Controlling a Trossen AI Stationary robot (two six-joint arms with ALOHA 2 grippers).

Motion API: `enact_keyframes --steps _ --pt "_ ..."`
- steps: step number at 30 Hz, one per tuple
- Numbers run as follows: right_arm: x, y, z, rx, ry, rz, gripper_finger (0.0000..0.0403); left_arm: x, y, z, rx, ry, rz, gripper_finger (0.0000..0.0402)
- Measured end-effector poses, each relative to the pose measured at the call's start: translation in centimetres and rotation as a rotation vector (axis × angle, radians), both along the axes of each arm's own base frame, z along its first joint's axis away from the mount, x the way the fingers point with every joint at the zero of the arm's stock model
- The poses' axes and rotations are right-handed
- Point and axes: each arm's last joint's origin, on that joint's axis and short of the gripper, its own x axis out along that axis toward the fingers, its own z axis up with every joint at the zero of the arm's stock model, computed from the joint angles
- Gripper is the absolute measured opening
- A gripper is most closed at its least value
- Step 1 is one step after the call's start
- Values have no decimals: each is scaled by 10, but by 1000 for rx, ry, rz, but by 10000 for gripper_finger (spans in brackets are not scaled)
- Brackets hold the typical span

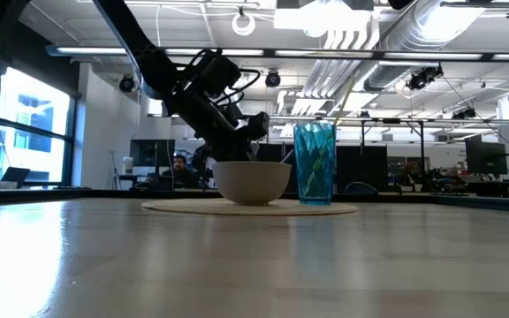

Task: Pick & Place Utensil
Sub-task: Put the purple spoon into the white bowl

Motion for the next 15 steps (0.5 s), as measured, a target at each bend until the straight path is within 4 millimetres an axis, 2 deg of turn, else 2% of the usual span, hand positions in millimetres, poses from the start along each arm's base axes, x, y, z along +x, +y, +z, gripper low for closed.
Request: enact_keyframes --steps 4,11,15 --pt "0 0 0 0 0 0 142 0 0 0 11 11 -9 64" --pt "0 0 0 0 0 0 142 0 0 0 11 11 -9 117" --pt "0 0 0 0 0 0 142 0 0 0 16 14 -13 128"
